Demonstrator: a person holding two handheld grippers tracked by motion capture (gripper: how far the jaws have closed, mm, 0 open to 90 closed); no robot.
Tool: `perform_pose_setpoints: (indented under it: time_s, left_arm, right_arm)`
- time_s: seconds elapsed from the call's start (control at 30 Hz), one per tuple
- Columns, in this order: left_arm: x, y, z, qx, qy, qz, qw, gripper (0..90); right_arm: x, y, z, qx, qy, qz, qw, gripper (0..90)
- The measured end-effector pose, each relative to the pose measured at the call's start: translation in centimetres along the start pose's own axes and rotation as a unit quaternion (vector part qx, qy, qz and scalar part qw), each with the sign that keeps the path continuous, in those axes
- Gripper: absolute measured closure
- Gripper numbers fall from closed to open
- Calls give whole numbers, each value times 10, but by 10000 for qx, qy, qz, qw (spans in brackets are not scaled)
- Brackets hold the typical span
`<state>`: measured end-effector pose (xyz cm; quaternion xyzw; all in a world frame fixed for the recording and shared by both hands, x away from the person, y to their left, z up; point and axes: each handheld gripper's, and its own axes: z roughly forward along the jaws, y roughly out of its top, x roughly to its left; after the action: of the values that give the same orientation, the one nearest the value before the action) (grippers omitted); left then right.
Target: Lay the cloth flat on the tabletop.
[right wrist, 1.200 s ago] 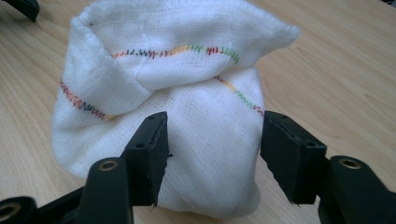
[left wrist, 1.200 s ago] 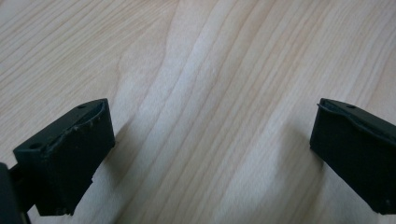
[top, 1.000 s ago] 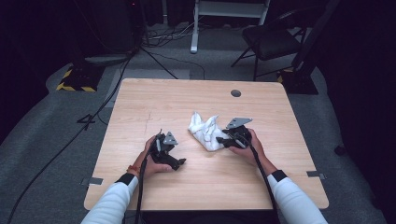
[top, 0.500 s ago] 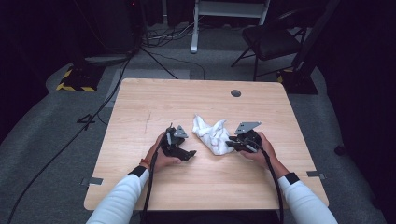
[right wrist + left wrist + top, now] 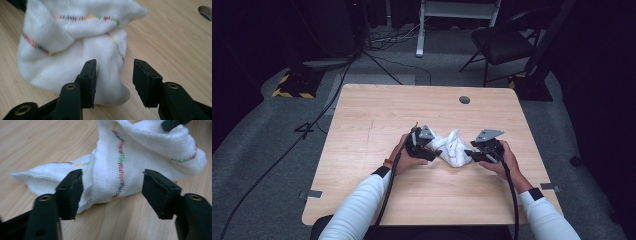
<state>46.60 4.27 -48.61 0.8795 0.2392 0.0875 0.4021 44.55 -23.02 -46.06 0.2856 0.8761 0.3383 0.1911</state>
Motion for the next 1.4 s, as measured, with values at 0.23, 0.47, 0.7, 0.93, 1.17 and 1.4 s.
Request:
perform_pose_setpoints:
  time_s: [0.23, 0.47, 0.7, 0.93, 1.17, 1.4]
  left_arm:
    - [3, -4, -5, 49, -234, 209, 9995, 721]
    - [0, -6, -7, 186, -224, 431, 9986, 805]
    - [1, -8, -9, 285, -307, 445, 9981, 819]
    - [-12, -13, -21, 421, -413, 642, 9962, 829]
    - [-33, -18, -28, 540, -584, 795, 9937, 822]
    - [-40, -27, -48, 599, -360, 847, 9940, 738]
  right_arm:
    - [14, 18, -18, -614, 275, 85, 9977, 465]
    - [43, 28, -10, -728, 788, -185, 9941, 405]
    - [60, 27, 5, -336, 642, -489, 9962, 636]
    - [52, 11, -5, -232, 640, -661, 9955, 839]
    - [38, -14, -24, -108, 468, -513, 9975, 847]
    - [22, -40, -35, 8, 258, -211, 9994, 777]
